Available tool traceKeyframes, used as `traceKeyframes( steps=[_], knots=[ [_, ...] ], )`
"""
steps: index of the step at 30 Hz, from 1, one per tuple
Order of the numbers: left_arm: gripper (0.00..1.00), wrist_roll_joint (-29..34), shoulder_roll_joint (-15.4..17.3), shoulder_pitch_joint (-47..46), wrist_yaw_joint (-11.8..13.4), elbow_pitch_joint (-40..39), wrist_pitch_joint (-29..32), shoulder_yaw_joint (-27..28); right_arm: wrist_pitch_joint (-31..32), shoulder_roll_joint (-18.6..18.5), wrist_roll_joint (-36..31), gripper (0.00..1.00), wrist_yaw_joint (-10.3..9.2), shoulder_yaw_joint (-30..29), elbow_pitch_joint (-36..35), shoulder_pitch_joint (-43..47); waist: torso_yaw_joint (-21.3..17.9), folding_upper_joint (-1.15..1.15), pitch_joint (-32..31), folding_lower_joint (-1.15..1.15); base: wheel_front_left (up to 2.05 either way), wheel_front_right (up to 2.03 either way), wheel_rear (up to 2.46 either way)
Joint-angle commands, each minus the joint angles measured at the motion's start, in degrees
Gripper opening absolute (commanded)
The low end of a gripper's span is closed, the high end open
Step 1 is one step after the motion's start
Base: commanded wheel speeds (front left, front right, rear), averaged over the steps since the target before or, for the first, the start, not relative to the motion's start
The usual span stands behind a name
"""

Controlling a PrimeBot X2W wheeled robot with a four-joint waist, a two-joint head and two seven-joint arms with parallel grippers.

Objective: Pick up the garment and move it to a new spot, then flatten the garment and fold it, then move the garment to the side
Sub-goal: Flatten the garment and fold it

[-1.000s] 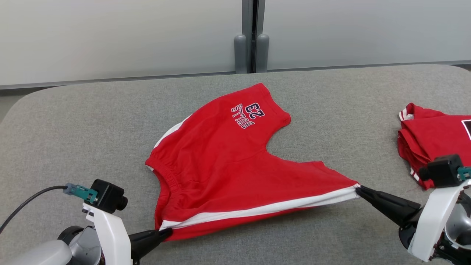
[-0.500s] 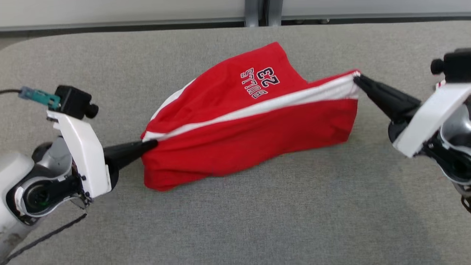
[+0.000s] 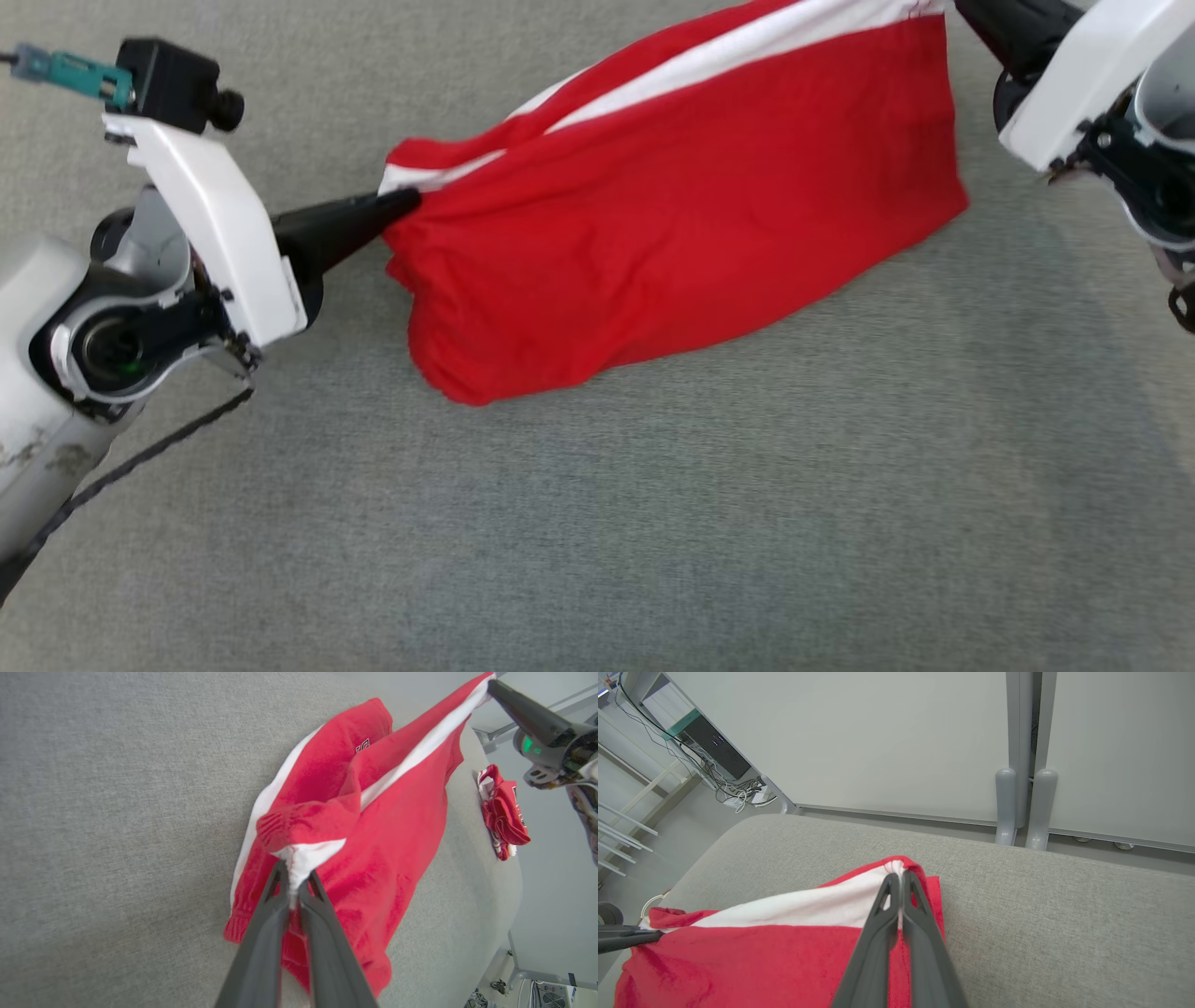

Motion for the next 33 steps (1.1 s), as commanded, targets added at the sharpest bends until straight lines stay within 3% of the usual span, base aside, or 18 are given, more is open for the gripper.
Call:
traceKeyframes(
  steps=[1,8,13,14,15,16,17,18,28,33],
  knots=[
    [0.00,-0.61,-0.78,-1.47,-0.33,1.24,0.27,0.37,-0.24,0.26,0.28,0.00,0.01,0.47,1.82,-1.31,2.18,0.00,2.12,0.00,0.00,0.00,0.00],
    [0.00,-1.60,-5.47,-5.48,-0.56,7.49,1.93,0.99,-1.01,2.39,1.11,0.00,0.01,4.22,9.09,-6.89,3.63,0.00,4.51,0.00,0.00,0.00,0.00],
    [0.00,-0.75,-6.96,-7.77,-0.93,10.57,3.51,0.44,-1.05,3.77,1.27,0.00,0.01,7.21,12.76,-10.74,3.96,0.00,6.46,0.00,0.00,0.00,0.00],
    [0.11,-0.63,-7.17,-8.15,-0.96,11.13,3.66,0.43,-1.39,3.97,1.34,0.00,0.01,7.77,13.46,-11.36,3.98,0.00,6.71,0.00,0.00,0.00,0.00],
    [0.49,-0.59,-7.33,-8.33,-1.10,11.61,3.83,0.39,-1.71,4.14,1.53,0.00,0.01,8.20,14.08,-11.80,3.97,0.00,6.87,0.00,0.00,0.00,0.00],
    [1.00,-0.50,-7.48,-8.53,-1.14,12.14,3.80,0.33,-2.40,4.27,1.50,0.05,0.01,8.40,14.95,-12.30,3.93,0.00,6.97,0.00,0.00,0.00,0.00],
    [1.00,-0.26,-7.60,-8.73,-1.32,12.72,3.64,0.34,-3.27,4.58,1.57,0.61,0.01,8.50,15.79,-12.67,3.87,0.00,6.96,0.00,0.00,0.00,0.00],
    [1.00,0.02,-7.76,-8.85,-1.47,13.25,3.62,0.27,-3.64,5.09,2.02,1.00,0.01,8.80,16.59,-12.63,3.81,0.00,6.77,0.00,0.00,0.00,0.00],
    [1.00,2.71,-5.53,-7.09,-2.29,13.98,0.70,-0.04,-9.50,4.19,4.92,1.00,0.01,12.63,17.88,-9.89,3.10,0.00,1.58,0.00,0.00,0.00,0.00],
    [1.00,7.81,-3.49,-4.24,-2.32,12.13,-9.67,1.29,-14.90,2.67,7.43,1.00,0.01,12.36,19.54,-5.76,2.88,0.00,-1.97,0.00,0.00,0.00,0.00]
  ],
)
